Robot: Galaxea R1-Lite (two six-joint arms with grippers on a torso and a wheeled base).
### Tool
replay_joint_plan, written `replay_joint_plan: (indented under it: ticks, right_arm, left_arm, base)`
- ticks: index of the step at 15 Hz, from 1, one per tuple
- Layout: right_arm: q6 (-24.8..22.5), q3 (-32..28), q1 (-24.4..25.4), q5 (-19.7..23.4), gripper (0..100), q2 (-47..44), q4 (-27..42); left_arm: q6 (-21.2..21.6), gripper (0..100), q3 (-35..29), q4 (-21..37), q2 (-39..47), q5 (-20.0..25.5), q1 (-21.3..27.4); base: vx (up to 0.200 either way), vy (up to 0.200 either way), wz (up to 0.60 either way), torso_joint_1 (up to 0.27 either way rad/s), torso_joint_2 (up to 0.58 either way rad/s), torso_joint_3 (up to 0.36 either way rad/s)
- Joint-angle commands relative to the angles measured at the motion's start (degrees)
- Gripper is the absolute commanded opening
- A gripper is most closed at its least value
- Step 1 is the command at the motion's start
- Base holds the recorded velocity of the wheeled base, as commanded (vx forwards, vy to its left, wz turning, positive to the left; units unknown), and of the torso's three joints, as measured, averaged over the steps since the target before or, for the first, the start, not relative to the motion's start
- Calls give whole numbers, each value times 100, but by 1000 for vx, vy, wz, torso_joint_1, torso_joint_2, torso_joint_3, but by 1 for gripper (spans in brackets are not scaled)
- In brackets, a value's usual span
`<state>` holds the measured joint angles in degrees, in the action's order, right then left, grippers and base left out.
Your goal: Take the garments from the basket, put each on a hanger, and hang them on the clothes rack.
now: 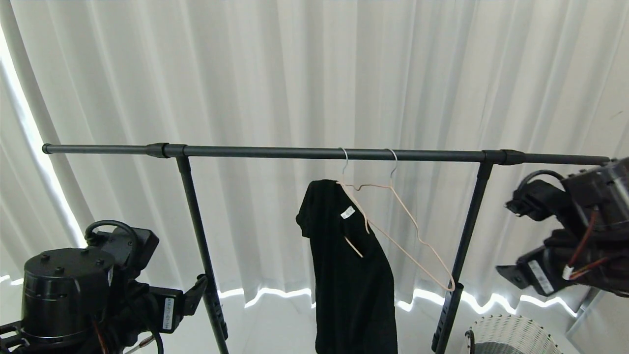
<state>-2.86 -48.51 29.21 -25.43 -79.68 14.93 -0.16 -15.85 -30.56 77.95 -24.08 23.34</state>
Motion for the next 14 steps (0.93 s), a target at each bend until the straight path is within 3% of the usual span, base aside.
replay_joint_plan:
  ticks: [1,4,14]
  right_arm:
    - [-241,562,-715,-41,100,857,54]
    - [-294,632,-1005,-32,100,928,45]
    - [-285,649,-1075,-41,100,1060,62]
  left_arm:
    - [7,100,3,-2,1,-18,-5]
    - [7,100,3,-2,-34,-27,-5]
    - [16,100,-24,-2,-148,-36,-14]
  base:
    - [0,0,0,0,0,0]
    - [-133,0,0,3,-2,-3]
    - [-200,0,0,1,1,3]
